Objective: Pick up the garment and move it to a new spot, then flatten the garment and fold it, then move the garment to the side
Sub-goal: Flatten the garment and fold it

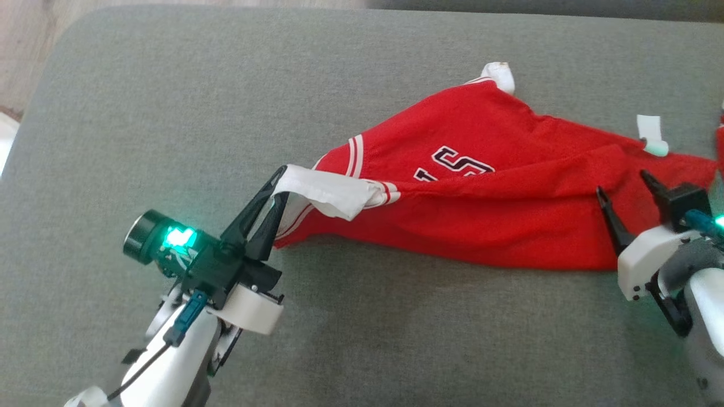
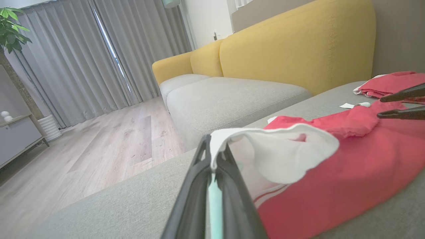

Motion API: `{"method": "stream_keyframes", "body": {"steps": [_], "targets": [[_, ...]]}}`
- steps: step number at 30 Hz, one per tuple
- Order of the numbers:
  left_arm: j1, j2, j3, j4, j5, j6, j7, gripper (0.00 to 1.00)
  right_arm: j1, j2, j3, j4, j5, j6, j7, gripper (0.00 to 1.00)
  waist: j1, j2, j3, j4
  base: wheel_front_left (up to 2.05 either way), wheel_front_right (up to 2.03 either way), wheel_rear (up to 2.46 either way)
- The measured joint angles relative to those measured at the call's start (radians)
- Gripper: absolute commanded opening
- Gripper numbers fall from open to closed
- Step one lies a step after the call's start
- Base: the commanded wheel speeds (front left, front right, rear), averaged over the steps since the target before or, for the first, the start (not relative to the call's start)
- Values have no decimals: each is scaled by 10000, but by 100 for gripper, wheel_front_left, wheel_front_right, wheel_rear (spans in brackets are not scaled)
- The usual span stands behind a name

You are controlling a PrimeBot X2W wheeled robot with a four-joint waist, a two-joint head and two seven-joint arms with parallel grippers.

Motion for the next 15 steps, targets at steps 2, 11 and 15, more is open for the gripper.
{"method": "stream_keyframes", "body": {"steps": [2, 11, 15], "targets": [[-61, 13, 4, 35, 0, 0, -2, 0, -215, -71, 236, 399, 142, 0, 73, 100, 0, 0, 76, 90, 0, 0, 0], [-173, 77, 29, 155, -2, 15, -31, 0, -858, -94, 627, 1484, 366, 0, -391, 100, 0, 0, 295, 243, 0, 0, 0], [-212, 115, 38, 209, -2, 86, -31, 0, -1137, -96, 819, 1820, 364, 0, -673, 90, 0, 0, 379, 247, 0, 0, 0]]}}
